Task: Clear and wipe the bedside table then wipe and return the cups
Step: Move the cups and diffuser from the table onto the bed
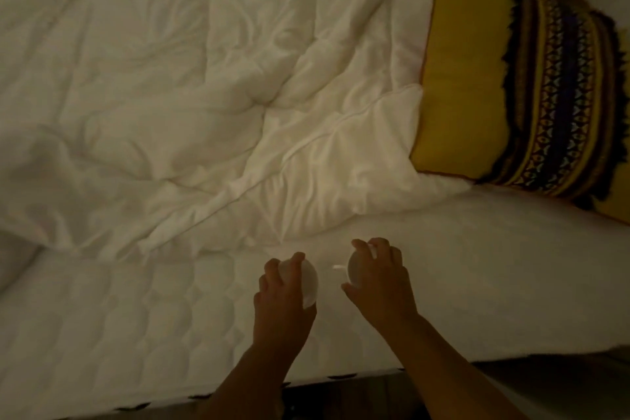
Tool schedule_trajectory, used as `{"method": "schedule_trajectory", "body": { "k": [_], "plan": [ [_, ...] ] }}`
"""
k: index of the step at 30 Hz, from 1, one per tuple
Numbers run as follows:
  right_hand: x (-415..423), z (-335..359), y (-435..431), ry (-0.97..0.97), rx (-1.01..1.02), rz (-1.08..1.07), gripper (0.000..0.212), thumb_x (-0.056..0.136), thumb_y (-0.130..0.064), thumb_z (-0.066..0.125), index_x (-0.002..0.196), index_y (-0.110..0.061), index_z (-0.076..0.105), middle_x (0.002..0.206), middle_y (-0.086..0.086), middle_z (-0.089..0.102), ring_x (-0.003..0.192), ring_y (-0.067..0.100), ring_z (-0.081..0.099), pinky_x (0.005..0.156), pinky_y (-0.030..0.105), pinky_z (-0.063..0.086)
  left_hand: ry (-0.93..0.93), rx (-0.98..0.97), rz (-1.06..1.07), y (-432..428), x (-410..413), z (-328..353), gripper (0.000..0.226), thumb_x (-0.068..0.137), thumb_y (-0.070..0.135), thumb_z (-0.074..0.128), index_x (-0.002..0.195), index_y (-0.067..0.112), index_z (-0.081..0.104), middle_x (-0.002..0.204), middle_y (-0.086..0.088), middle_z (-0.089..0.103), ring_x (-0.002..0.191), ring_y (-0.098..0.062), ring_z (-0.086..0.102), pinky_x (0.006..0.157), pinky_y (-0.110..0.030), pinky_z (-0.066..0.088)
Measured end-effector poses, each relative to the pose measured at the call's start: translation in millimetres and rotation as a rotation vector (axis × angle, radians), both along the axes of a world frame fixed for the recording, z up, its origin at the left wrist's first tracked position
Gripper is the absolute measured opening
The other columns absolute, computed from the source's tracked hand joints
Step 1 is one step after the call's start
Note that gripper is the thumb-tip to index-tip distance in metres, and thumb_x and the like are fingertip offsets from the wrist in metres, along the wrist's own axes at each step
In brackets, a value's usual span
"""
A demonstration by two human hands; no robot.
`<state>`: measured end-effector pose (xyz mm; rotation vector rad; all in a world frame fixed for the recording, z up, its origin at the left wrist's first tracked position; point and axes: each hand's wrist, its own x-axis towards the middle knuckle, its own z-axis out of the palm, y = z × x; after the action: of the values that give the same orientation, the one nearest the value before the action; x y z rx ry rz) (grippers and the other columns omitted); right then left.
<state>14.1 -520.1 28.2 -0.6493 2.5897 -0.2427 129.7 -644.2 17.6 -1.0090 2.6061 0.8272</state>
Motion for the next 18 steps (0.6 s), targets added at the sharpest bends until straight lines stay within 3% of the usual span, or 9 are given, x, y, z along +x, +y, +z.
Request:
{"method": "schedule_trajectory", "body": {
  "k": [5,8,11,14,18],
  "plan": [
    [1.1,-12.4,-1.0,0.046,-0.013,-0.004,0.08,0.073,-0.043,0.078,0.141,-0.024,0.043,0.137,0.005,0.044,0.123,0.029,0.045,0.091,0.042,0.052,-0.027,-0.009,-0.021,1.1,-3.1,-6.7,0.086,0.079,0.035,0.067,0.143,0.038,0.01,0.146,-0.006,0.018,0.131,-0.028,0.032,0.104,-0.049,0.039],
    [-2.0,-10.3,1.3,-0.03,-0.057,-0.016,0.088,0.075,-0.049,0.076,0.148,-0.026,0.032,0.148,0.004,0.035,0.133,0.027,0.035,0.102,0.043,0.046,-0.081,-0.03,-0.047,6.9,-6.1,0.5,0.091,0.082,0.048,0.062,0.147,0.037,0.0,0.156,-0.007,0.001,0.143,-0.032,0.013,0.114,-0.061,0.022],
    [-6.2,-4.4,10.8,-0.183,-0.169,-0.071,0.097,0.076,-0.052,0.074,0.153,-0.03,0.019,0.156,0.002,0.024,0.142,0.024,0.024,0.109,0.044,0.041,-0.107,-0.055,-0.08,10.6,-8.4,12.2,0.097,0.084,0.058,0.055,0.149,0.032,-0.011,0.159,-0.007,-0.012,0.148,-0.034,-0.003,0.115,-0.063,0.009],
    [-7.9,7.4,32.2,-0.23,-0.217,-0.094,0.097,0.079,-0.056,0.07,0.154,-0.029,0.015,0.159,0.002,0.019,0.146,0.023,0.021,0.112,0.041,0.038,-0.096,-0.094,-0.125,17.4,-17.5,27.6,0.092,0.085,0.057,0.052,0.15,0.029,-0.006,0.16,-0.01,-0.007,0.148,-0.034,-0.004,0.116,-0.063,0.009],
    [-14.7,22.2,84.5,-0.305,-0.271,-0.191,0.084,0.084,-0.051,0.067,0.152,-0.028,0.022,0.152,-0.001,0.029,0.138,0.019,0.035,0.108,0.035,0.04,-0.038,-0.153,-0.225,48.3,-38.2,49.6,0.081,0.086,0.051,0.054,0.148,0.026,0.008,0.157,-0.01,0.013,0.147,-0.032,0.009,0.116,-0.059,0.017]
  ]
}}
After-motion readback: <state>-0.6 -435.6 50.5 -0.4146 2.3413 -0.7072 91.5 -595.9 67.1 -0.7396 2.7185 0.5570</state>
